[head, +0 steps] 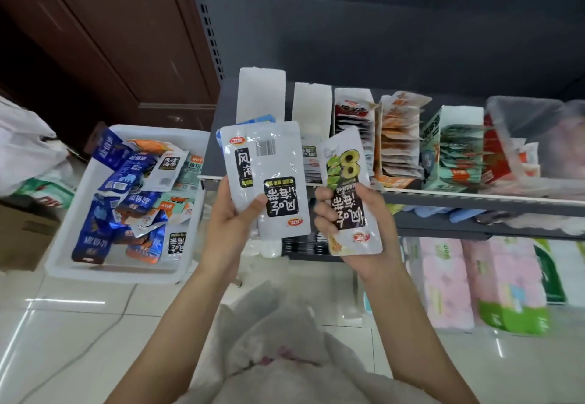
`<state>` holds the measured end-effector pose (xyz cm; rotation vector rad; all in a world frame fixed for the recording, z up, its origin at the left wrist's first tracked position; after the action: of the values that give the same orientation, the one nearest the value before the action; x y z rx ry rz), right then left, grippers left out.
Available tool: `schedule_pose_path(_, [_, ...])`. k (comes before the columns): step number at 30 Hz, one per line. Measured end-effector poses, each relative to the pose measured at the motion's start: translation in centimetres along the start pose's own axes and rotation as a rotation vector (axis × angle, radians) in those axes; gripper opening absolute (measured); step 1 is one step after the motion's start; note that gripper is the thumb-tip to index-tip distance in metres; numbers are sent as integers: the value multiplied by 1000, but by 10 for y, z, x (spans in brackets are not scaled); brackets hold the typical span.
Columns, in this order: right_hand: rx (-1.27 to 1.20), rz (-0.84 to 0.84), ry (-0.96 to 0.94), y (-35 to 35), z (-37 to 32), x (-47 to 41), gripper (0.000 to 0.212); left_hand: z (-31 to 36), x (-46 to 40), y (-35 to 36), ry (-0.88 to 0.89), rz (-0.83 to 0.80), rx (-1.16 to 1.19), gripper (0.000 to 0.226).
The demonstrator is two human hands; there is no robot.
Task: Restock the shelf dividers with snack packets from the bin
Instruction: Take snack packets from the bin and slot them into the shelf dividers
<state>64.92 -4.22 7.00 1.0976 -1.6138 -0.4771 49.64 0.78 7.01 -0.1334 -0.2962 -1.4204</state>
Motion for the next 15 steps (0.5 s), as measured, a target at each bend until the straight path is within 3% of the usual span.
schedule_pose_path(2, [-65, -44, 30, 3, -3, 1, 52, 3, -6, -1, 0, 26, 16, 42])
schedule_pose_path(5, [-53, 61, -18, -1, -12, -3, 43, 7, -18, 0, 2, 35, 33, 41])
schedule_pose_path(9, [166, 417, -114, -31, -25, -18, 50, 7, -38, 4, -2, 22, 44, 41])
schedule_pose_path(12, [414, 662, -272, -51, -40, -20, 36, 5, -52, 3, -5, 25, 55, 43])
schedule_pose_path(13, [532, 709, -330, -53, -48, -20, 29, 5, -56, 3, -2, 29, 60, 44])
schedule_pose_path(15, [734, 647, -374, -40, -61, -26, 26, 5, -66, 1, -1, 37, 72, 45])
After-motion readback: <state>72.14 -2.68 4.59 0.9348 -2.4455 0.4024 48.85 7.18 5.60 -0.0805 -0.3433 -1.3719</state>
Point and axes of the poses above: each hand's wrist, its own x-axis away from the middle knuckle, its own y-axis out of the palm, z = x × y, the point moved 7 cm from there along -x, towards the middle knuckle, and after that the axes turned 15 degrees about z, right-handed, at the moved point
